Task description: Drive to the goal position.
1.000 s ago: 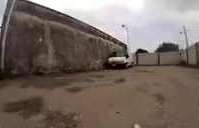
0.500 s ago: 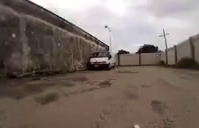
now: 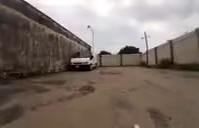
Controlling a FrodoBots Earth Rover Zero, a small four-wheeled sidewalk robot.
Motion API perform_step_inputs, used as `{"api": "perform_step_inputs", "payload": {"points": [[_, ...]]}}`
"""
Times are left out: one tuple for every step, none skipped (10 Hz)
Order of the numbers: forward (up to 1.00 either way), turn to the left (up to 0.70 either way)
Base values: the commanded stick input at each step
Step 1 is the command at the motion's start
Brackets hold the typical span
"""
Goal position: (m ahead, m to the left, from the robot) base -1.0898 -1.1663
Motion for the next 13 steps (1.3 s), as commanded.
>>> {"api": "perform_step_inputs", "payload": {"points": [[1.00,-0.27],[1.00,-0.27],[1.00,-0.27],[1.00,-0.27],[1.00,-0.27],[1.00,-0.27],[1.00,-0.27],[1.00,-0.27],[1.00,-0.27],[1.00,-0.27],[1.00,-0.27],[1.00,-0.27],[1.00,-0.27]]}}
